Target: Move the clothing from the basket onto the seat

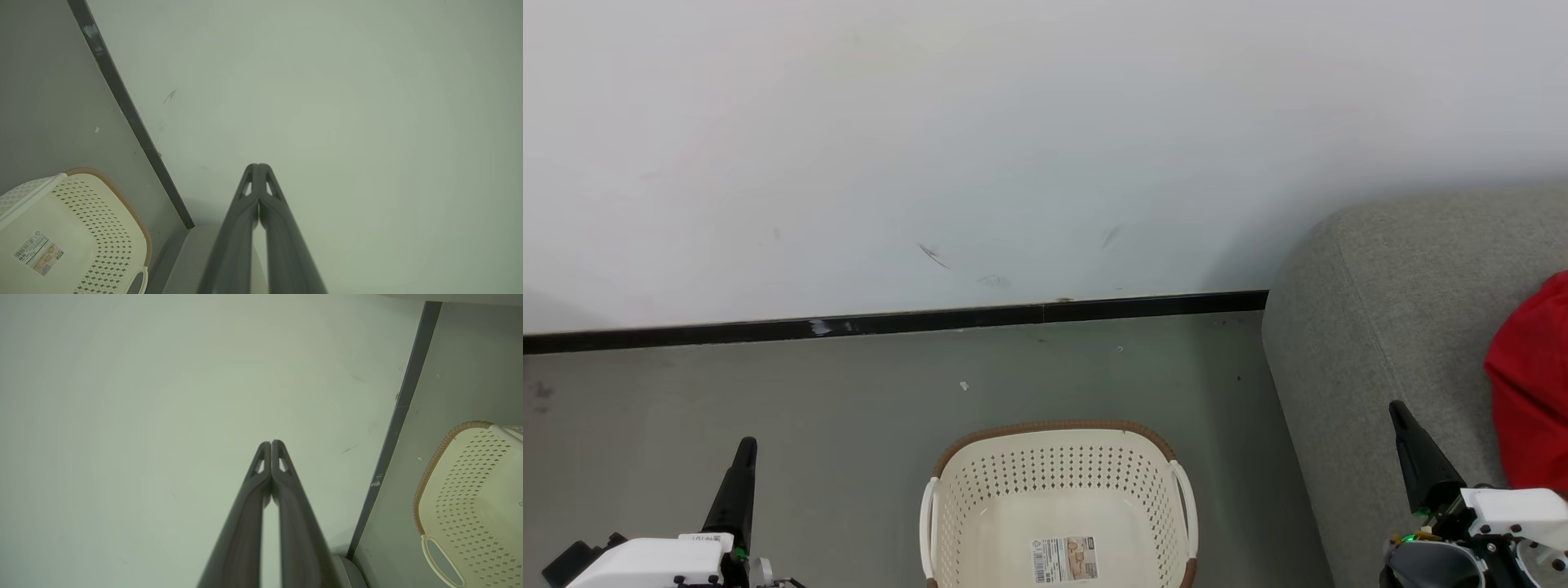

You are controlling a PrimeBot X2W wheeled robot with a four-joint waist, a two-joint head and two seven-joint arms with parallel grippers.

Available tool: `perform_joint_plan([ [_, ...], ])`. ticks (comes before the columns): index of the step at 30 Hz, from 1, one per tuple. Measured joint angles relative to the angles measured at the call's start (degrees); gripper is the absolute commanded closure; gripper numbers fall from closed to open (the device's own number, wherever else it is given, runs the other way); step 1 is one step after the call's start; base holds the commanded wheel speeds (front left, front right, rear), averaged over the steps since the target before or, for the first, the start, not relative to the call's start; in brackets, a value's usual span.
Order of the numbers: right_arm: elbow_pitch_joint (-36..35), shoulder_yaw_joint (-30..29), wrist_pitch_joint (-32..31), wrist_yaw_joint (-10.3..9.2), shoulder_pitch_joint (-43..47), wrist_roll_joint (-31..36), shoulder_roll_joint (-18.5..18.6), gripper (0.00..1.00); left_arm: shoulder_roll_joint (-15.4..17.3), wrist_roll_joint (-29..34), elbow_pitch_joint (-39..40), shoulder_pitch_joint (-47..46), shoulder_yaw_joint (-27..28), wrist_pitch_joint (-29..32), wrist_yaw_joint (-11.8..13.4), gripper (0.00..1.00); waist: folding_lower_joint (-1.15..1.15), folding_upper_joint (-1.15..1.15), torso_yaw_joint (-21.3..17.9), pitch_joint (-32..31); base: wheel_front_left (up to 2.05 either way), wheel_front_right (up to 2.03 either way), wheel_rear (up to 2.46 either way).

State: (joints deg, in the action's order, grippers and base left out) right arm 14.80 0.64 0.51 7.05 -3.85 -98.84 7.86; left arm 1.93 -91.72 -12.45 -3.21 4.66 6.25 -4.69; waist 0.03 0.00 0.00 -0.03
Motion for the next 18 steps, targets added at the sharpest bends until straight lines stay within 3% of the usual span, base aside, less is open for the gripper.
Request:
perform_joint_plan([
  [18, 0.12, 0.04, 0.0, 0.0, -0.01, 0.0, 0.01, 1.0, -0.01, 0.0, -0.31, 0.0, 0.0, 0.0, -0.01, 1.0, -0.01, 0.0, -0.01, 0.0, 0.0, 0.0, 0.0],
])
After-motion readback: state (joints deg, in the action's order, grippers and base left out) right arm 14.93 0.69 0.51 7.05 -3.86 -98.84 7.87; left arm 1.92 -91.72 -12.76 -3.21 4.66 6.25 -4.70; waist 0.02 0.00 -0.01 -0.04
